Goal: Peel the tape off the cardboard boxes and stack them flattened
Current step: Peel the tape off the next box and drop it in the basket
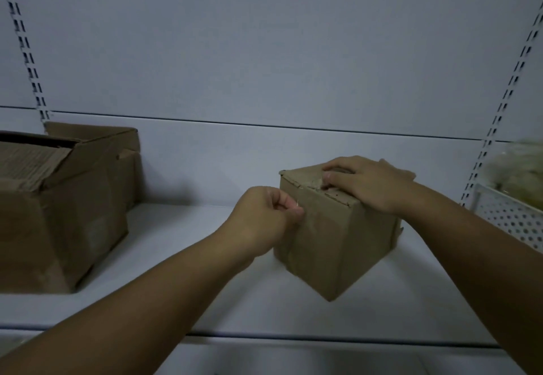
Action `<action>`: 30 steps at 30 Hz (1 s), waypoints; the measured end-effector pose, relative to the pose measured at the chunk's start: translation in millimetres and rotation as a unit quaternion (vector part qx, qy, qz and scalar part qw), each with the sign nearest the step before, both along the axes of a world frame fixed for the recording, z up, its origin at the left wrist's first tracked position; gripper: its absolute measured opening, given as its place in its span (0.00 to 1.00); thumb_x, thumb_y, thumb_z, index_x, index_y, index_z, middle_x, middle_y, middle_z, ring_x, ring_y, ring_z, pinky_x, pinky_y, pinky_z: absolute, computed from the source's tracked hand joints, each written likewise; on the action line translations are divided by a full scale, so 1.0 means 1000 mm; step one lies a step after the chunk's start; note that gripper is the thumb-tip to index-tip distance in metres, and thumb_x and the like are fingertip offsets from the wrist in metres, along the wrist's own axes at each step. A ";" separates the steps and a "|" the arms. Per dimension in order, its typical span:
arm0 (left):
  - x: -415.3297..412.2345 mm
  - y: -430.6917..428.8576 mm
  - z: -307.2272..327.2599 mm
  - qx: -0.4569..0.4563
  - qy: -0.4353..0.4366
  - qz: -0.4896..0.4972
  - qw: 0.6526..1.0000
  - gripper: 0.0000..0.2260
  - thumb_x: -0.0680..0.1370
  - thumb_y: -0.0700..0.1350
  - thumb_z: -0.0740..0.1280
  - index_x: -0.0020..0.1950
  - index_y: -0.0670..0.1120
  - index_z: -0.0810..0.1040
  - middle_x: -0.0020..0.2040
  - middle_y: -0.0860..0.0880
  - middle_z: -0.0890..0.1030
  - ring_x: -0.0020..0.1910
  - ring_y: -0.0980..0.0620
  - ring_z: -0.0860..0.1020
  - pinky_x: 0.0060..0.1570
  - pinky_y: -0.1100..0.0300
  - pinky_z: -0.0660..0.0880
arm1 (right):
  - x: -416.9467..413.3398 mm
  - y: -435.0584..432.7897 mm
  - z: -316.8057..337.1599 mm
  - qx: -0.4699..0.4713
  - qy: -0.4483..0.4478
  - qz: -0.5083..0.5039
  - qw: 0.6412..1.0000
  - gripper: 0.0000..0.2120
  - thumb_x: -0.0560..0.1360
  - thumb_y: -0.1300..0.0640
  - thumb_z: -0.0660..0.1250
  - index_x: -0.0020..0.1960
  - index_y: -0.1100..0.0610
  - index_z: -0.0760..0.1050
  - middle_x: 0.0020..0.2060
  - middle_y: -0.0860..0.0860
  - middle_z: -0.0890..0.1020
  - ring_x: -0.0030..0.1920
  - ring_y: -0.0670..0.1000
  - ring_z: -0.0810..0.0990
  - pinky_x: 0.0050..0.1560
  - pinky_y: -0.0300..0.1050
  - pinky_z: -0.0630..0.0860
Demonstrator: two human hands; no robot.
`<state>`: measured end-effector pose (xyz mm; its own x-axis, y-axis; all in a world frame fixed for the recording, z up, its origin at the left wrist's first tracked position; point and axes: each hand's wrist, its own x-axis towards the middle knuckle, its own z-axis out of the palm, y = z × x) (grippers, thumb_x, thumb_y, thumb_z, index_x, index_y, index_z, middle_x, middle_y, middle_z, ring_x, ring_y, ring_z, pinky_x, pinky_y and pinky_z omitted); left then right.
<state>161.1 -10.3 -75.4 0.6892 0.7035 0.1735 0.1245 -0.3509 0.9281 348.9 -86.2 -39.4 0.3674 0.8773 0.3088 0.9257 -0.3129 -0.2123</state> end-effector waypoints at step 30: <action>0.042 -0.023 0.036 0.523 0.266 -0.060 0.808 0.30 0.74 0.59 0.62 0.74 0.58 0.56 0.73 0.53 0.65 0.71 0.49 0.63 0.68 0.48 0.62 | -0.006 -0.010 0.024 0.416 0.556 0.076 0.715 0.08 0.82 0.58 0.53 0.47 0.56 0.69 0.39 0.55 0.84 0.40 0.51 0.84 0.47 0.45 0.80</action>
<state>202.9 -33.6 -39.6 0.9138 0.2873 0.2871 0.3156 -0.9472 -0.0566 342.8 -96.0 -15.1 0.7120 0.6151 0.3387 0.0497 0.4369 -0.8981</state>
